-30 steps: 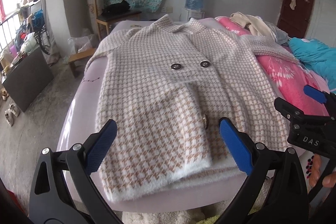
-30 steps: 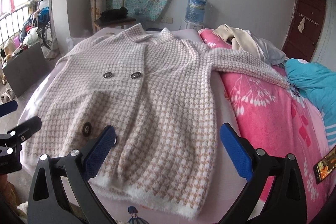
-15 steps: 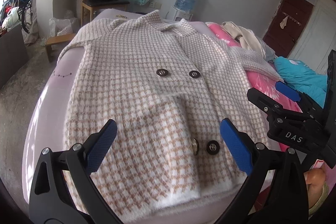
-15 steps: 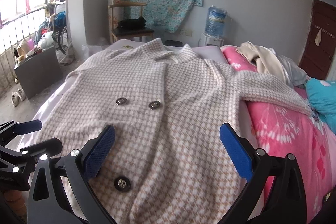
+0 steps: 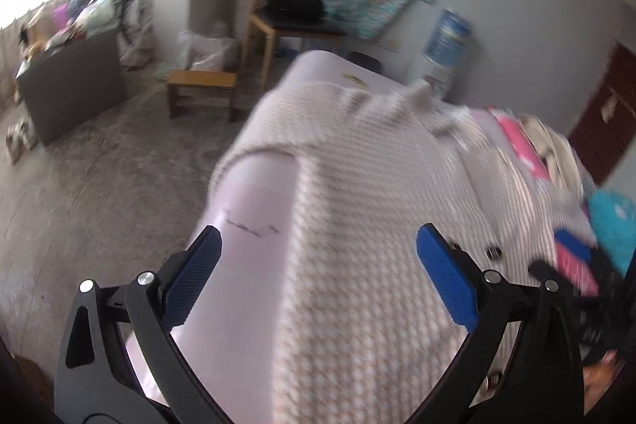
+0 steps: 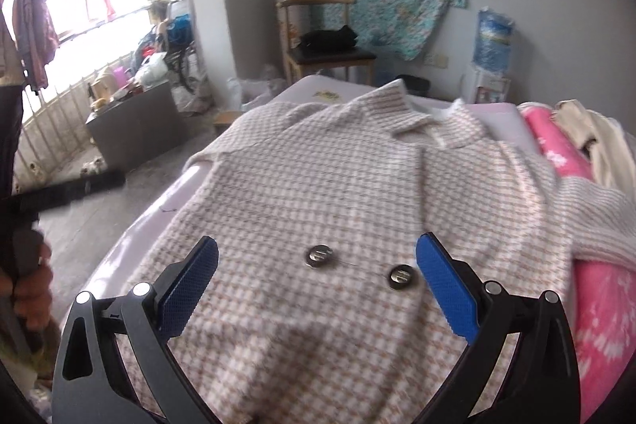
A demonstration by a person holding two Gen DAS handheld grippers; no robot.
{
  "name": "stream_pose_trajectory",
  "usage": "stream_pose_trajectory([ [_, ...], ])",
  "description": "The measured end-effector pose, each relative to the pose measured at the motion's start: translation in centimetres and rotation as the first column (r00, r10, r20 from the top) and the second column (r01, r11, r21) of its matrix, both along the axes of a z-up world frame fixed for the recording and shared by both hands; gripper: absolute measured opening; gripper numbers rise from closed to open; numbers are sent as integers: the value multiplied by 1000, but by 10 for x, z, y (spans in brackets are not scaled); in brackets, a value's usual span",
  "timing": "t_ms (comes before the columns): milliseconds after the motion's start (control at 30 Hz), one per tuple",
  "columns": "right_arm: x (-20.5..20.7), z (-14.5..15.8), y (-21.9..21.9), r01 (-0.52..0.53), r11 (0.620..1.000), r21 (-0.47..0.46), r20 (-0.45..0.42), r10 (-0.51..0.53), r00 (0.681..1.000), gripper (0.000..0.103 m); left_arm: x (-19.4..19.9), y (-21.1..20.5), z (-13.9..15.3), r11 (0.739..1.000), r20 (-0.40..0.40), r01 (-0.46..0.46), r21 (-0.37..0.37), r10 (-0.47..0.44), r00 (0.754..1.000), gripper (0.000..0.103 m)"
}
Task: Fold large clothes
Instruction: 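Grasp the coat's sleeve with the left tool and lift it up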
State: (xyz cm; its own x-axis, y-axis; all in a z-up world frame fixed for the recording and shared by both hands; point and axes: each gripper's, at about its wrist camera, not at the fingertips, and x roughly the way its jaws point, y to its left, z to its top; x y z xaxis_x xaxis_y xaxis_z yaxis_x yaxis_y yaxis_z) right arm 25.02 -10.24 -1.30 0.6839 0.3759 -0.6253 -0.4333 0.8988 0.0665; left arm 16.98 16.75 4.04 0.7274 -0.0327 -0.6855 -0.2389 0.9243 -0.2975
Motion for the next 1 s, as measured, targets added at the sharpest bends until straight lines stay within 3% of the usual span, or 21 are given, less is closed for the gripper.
stream_pose_trajectory([
  [133,20,-11,21,-53,999,2,-65,53,996,97,46,73,-16,984,-77,-90,-151,79,994,95],
  [233,30,-19,36,-80,997,-21,-91,78,993,97,78,119,-48,938,-170,-152,-311,102,980,95],
  [333,36,-31,49,-98,994,-49,-114,92,989,97,100,160,-99,832,-288,-244,-498,106,952,95],
  [433,43,-46,58,-99,992,-77,-157,86,984,97,111,189,-156,670,-361,-323,-669,87,929,95],
  [467,44,-49,60,-98,992,-82,-167,83,983,97,111,196,-177,598,-383,-353,-720,82,920,95],
  [500,46,-53,62,-96,991,-89,-179,79,981,97,112,200,-191,557,-397,-370,-744,78,915,95],
  [633,51,-63,73,-91,989,-114,-198,67,978,97,118,197,-240,442,-420,-382,-812,14,908,95],
  [700,54,-65,81,-94,987,-128,-202,67,977,97,122,194,-262,338,-405,-367,-867,-47,913,95],
  [767,56,-66,88,-94,986,-138,-206,65,976,97,124,193,-274,284,-393,-359,-889,-71,917,95],
  [833,57,-67,93,-93,986,-142,-212,62,975,97,127,198,-279,273,-379,-348,-897,-70,923,95],
  [867,58,-69,96,-93,985,-145,-219,60,974,97,132,202,-287,253,-375,-348,-903,-65,925,95],
  [1000,61,-75,104,-88,984,-156,-244,48,969,97,139,208,-312,144,-382,-369,-918,-72,922,95],
])
